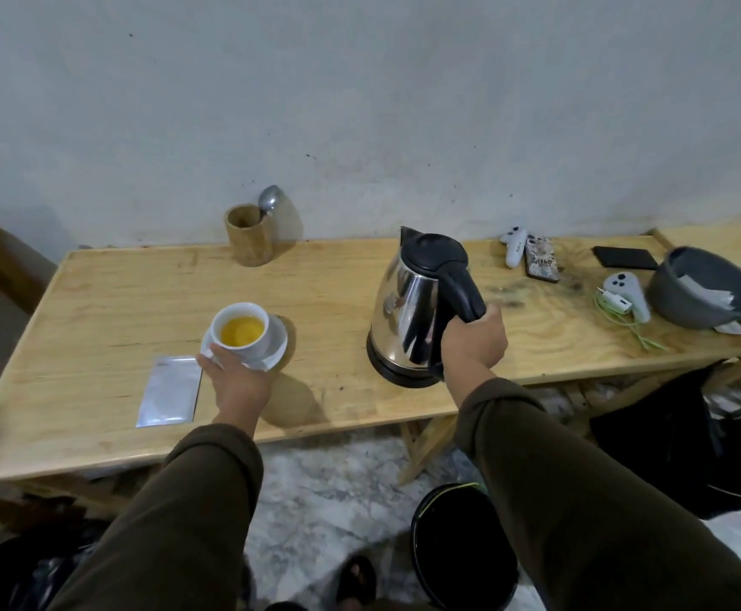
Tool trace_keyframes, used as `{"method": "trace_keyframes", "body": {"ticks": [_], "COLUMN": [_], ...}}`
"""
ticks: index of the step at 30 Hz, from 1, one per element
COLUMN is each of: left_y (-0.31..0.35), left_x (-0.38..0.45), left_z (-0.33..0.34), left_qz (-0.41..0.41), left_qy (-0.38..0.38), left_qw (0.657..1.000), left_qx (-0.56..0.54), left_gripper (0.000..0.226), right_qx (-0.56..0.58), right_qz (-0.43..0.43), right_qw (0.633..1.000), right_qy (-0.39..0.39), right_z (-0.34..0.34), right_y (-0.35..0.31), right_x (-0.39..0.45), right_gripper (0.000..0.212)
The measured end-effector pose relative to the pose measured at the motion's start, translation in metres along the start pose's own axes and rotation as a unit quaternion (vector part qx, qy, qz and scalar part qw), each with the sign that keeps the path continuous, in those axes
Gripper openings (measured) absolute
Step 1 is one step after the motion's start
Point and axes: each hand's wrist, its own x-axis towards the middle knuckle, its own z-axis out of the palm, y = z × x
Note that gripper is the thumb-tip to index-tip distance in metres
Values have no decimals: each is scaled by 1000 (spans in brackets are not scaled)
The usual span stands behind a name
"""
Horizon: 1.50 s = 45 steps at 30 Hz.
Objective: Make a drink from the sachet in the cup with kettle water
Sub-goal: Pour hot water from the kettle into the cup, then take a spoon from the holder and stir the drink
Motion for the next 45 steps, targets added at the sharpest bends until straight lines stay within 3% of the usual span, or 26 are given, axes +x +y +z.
{"method": "trace_keyframes", "body": {"ticks": [9, 15, 18, 22, 25, 29, 34, 42, 45], "left_y": [2, -6, -10, -12, -13, -11, -12, -21, -21], "left_x": [0, 2, 3, 4, 7, 16, 23, 55, 71], "left_z": [-1, -11, -22, -45, -64, -83, -95, -104, -106], "left_qz": [-7, 8, 22, 42, 68, 72, 83, 57, 39], "left_qy": [-7, -30, -50, -88, -125, -180, -183, -159, -162], "left_qw": [1000, 999, 997, 993, 987, 979, 974, 983, 984], "left_qx": [18, 36, 57, 65, 71, 59, 103, 75, 60], "left_gripper": [86, 85, 83, 72, 67, 72, 44, 41, 34], "right_qx": [2, 11, 37, 24, 12, 0, -45, -184, -185], "right_qz": [-8, 43, 87, 126, 162, 191, 141, 18, -14], "right_qw": [1000, 999, 995, 991, 986, 982, 986, 956, 949], "right_qy": [-2, 2, 15, 29, 35, 12, -78, -227, -255], "right_z": [-1, 3, 9, 14, 21, 43, 81, 148, 177], "right_y": [9, 8, 8, 12, 12, 0, -22, -78, -105], "right_x": [-7, -12, -23, -53, -76, -103, -123, -112, -96], "right_gripper": [21, 22, 35, 68, 79, 68, 49, 37, 36]}}
